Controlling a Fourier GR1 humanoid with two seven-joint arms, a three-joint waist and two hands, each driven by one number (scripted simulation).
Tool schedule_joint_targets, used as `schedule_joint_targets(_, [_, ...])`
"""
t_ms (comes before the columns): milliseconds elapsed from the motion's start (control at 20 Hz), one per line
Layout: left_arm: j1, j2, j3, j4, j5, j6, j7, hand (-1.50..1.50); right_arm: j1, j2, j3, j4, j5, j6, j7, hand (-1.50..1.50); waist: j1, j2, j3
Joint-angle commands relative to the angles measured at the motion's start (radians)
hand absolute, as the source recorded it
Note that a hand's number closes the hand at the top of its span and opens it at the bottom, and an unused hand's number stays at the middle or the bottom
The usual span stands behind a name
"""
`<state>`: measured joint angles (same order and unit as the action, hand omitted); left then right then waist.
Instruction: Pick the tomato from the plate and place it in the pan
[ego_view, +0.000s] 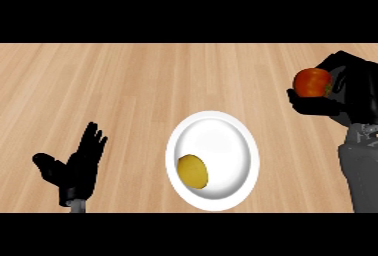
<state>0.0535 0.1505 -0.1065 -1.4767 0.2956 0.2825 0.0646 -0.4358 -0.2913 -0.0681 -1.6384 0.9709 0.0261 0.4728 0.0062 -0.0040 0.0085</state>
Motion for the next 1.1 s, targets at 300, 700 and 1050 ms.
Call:
schedule_joint_targets(300, [0.025,-0.033,-0.038,0.043,-0.026,-0.011,0.001,0.0,-0.177,-0.165,-0.201,0.563,-0.036,-0.233,-0.31,1.5,0.022,0.015,-0.007])
schedule_joint_targets(700, [-0.059,-0.007,0.001,0.05,-0.005,-0.023,0.055,0.0,-0.282,-0.247,-0.335,0.991,-0.102,-0.397,-0.538,1.5,0.056,0.037,-0.003])
schedule_joint_targets(1050, [-0.025,-0.013,-0.044,0.011,-0.031,-0.031,0.051,0.0,-0.347,-0.362,-0.332,1.234,-0.048,-0.282,-0.519,-1.5,0.09,0.044,-0.002])
